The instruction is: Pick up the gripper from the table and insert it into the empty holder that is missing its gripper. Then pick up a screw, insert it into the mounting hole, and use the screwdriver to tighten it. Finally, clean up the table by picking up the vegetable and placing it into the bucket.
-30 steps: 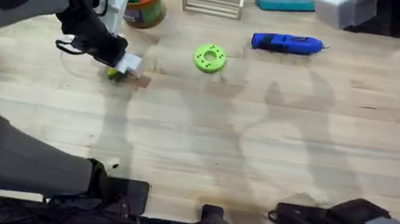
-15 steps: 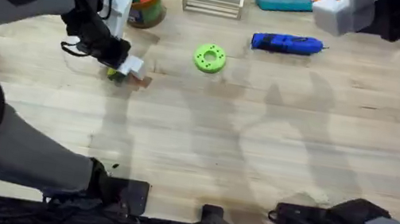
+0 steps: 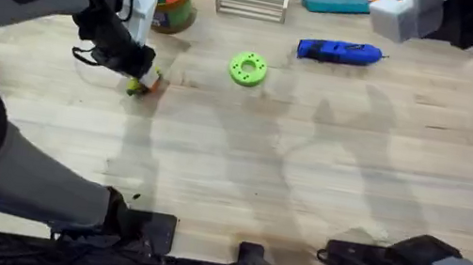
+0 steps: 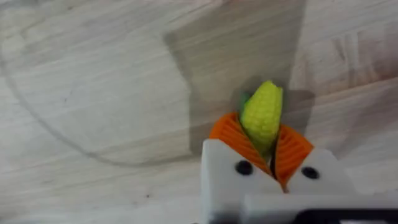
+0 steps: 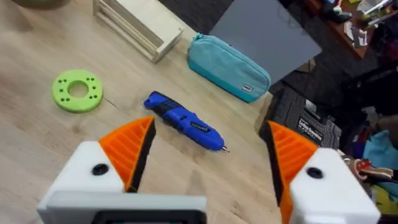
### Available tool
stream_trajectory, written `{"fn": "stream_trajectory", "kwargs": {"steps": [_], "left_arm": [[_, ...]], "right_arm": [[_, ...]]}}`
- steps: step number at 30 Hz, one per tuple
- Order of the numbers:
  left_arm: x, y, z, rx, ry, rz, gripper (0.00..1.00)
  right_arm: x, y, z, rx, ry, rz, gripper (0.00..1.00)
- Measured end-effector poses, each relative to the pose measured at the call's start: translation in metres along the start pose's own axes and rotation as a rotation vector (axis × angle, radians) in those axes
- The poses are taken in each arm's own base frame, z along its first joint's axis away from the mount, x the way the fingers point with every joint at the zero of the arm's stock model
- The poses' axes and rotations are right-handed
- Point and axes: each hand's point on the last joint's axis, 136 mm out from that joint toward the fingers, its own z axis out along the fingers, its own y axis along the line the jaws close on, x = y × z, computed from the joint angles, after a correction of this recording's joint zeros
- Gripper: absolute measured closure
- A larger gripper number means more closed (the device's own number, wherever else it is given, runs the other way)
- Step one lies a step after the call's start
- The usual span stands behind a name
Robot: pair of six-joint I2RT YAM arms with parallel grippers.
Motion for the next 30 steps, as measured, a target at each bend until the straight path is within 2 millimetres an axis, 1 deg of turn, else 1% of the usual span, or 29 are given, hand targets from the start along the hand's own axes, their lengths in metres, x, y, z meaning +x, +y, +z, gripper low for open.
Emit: {"fn": "stream_trajectory", "kwargs": {"steps": [2, 3, 5, 8, 11, 12, 14, 16, 17, 20, 23, 25, 27, 30], "left_arm": [[0.002, 0.000, -0.004, 0.000, 0.017, -0.013, 0.971], [-0.001, 0.002, -0.008, -0.004, 0.012, -0.019, 0.971], [-0.016, 0.008, -0.021, -0.018, -0.021, -0.029, 0.971], [-0.052, 0.018, -0.054, -0.039, -0.137, -0.035, 0.971], [-0.093, 0.024, -0.096, -0.046, -0.300, -0.023, 0.971], [-0.109, 0.026, -0.113, -0.050, -0.373, -0.014, 0.971], [-0.132, 0.029, -0.138, -0.060, -0.488, -0.001, 0.971], [-0.151, 0.032, -0.155, -0.070, -0.585, -0.004, 0.971], [-0.157, 0.033, -0.160, -0.070, -0.618, -0.009, 0.971], [-0.172, 0.037, -0.166, -0.066, -0.686, -0.045, 0.971], [-0.186, 0.041, -0.162, -0.047, -0.726, -0.088, 0.971], [-0.195, 0.043, -0.153, -0.035, -0.736, -0.113, 0.971], [-0.202, 0.044, -0.140, -0.022, -0.733, -0.134, 0.971], [-0.209, 0.041, -0.117, 0.002, -0.707, -0.149, 0.971]], "right_arm": [[0.000, 0.000, 0.000, 0.000, 0.000, 0.000, 0.010], [0.000, 0.000, 0.000, 0.000, 0.000, 0.000, 0.010], [0.000, 0.000, 0.000, 0.000, 0.001, 0.000, 0.010], [0.000, 0.000, 0.000, 0.000, 0.000, 0.000, 0.010], [0.000, 0.000, 0.000, 0.000, 0.000, 0.000, 0.011], [0.000, 0.000, 0.000, 0.000, 0.000, 0.000, 0.012], [0.000, 0.000, 0.000, 0.000, 0.000, 0.000, 0.010], [0.000, 0.000, 0.000, 0.000, 0.000, 0.000, 0.010], [0.000, 0.000, 0.000, 0.000, 0.000, 0.000, 0.010], [0.000, 0.000, 0.000, 0.000, 0.000, 0.000, 0.010], [0.000, 0.000, 0.000, 0.000, 0.000, 0.000, 0.010], [0.000, 0.000, 0.000, 0.000, 0.000, 0.000, 0.012], [0.000, 0.000, 0.000, 0.000, 0.000, 0.000, 0.012], [0.000, 0.000, 0.000, 0.000, 0.000, 0.000, 0.012]]}}
